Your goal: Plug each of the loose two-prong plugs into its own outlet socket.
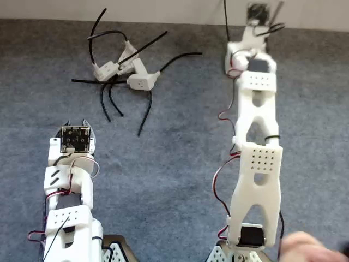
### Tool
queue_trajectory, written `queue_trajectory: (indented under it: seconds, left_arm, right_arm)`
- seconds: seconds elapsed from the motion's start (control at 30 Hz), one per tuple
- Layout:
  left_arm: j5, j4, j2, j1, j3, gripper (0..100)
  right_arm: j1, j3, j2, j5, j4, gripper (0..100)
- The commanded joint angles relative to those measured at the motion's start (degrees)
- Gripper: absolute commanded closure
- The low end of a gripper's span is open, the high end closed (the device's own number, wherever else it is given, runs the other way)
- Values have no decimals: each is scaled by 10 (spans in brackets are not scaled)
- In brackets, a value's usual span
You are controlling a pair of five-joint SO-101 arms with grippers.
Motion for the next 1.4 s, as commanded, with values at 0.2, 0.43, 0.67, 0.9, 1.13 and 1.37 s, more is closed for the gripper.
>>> queue_trajectory:
  seconds: [0.2, 0.43, 0.67, 0.9, 1.13, 1.37]
  left_arm:
    - [0, -63, -36, 11, -38, 867]
    - [2, -55, -238, 15, -129, 867]
    - [2, 215, -441, 92, -325, 867]
    - [2, 450, -422, 163, -553, 867]
    - [2, 660, -425, 189, -754, 867]
    - [0, 878, -426, 189, -928, 867]
  right_arm:
    - [15, -347, -25, -6, 122, 700]
    - [26, -328, -169, -6, 185, 700]
    - [25, -327, -332, -6, 251, 700]
    - [25, -327, -494, -6, 339, 700]
    - [22, -327, -659, -7, 458, 700]
    - [-51, -322, -813, -7, 517, 702]
